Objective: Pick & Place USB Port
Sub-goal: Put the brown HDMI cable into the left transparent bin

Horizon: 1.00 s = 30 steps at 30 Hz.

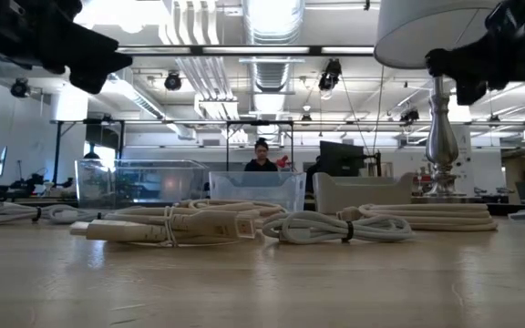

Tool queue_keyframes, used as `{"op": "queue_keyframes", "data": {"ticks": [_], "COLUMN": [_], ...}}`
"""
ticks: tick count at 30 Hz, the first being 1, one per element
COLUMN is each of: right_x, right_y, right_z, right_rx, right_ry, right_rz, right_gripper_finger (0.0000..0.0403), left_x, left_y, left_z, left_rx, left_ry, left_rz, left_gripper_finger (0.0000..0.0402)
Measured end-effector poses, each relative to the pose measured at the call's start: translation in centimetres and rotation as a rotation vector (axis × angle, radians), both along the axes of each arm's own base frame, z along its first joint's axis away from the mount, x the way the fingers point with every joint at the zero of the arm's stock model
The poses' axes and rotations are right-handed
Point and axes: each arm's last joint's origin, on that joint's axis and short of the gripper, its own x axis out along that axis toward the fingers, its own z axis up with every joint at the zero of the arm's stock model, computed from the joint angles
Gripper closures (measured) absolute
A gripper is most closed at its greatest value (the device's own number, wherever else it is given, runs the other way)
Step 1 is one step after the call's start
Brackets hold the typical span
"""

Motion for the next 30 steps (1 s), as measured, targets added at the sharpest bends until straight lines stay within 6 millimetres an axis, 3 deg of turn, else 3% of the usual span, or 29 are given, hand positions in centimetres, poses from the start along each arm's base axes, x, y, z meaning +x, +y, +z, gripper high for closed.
{"op": "queue_keyframes", "data": {"ticks": [4,12,18,25,30], "right_x": [-0.1,0.5,1.5,3.2,5.3], "right_y": [0.0,-0.1,-0.5,-0.5,-0.3], "right_z": [1.2,3.2,5.9,8.7,9.4], "right_rx": [-0.022,-0.085,-0.155,-0.184,-0.156], "right_ry": [-0.117,-0.177,-0.128,-0.080,0.081], "right_rz": [-0.004,-0.047,-0.213,-0.205,-0.130], "right_gripper_finger": [0.0374,0.0374,0.0374,0.0372,0.0349], "left_x": [0.7,2.0,3.2,4.1,4.9], "left_y": [0.0,-0.1,-0.1,-0.1,-0.1], "left_z": [0.5,1.6,1.9,1.5,1.6], "left_rx": [0.032,0.051,0.056,0.060,0.059], "left_ry": [0.032,0.067,0.111,0.160,0.187], "left_rz": [-0.004,-0.004,-0.006,-0.008,-0.009], "left_gripper_finger": [0.0209,0.0209,0.0209,0.0209,0.0209]}}
